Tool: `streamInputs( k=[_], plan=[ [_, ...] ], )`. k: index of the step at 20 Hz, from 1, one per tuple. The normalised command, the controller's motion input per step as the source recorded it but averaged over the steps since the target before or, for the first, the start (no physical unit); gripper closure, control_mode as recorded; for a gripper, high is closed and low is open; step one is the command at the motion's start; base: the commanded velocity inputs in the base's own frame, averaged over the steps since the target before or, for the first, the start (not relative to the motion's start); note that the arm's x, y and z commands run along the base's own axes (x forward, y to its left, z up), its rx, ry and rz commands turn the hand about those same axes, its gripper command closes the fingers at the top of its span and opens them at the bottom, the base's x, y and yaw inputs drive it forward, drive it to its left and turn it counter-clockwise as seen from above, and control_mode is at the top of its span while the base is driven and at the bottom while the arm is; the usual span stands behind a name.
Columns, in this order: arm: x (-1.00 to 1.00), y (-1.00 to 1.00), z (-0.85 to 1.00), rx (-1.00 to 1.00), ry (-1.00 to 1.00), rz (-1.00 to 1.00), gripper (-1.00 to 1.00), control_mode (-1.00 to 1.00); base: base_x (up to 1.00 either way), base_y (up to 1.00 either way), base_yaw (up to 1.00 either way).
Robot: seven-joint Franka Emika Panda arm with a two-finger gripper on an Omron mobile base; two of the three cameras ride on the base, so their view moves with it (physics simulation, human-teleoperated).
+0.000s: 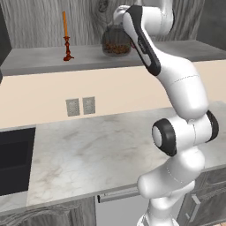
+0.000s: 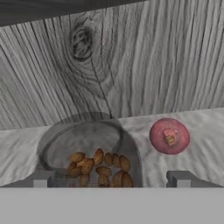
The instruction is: Pick the jar and candle from the dining table and place them in the open cabinet. Close the cabinet after placing the objects.
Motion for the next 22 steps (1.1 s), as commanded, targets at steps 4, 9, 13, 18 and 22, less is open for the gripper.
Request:
streamInputs(
  k=[4,9,13,18,22],
  plan=[
    [-0.62,-0.16,0.0,0.04,-0.12,0.0,-1.0,-1.0,0.0,0.0,0.0],
    [-0.68,-0.27,-0.02,0.0,-0.07,0.0,-1.0,-1.0,0.0,0.0,0.0],
    [-0.74,-0.26,-0.17,0.0,-0.01,0.0,-1.0,-1.0,0.0,0.0,0.0],
    [-0.78,-0.26,-0.13,0.0,-0.02,0.0,-1.0,-1.0,0.0,0.0,0.0],
    [-0.75,-0.19,0.0,0.0,-0.03,0.0,-1.0,-1.0,0.0,0.0,0.0]
  ],
)
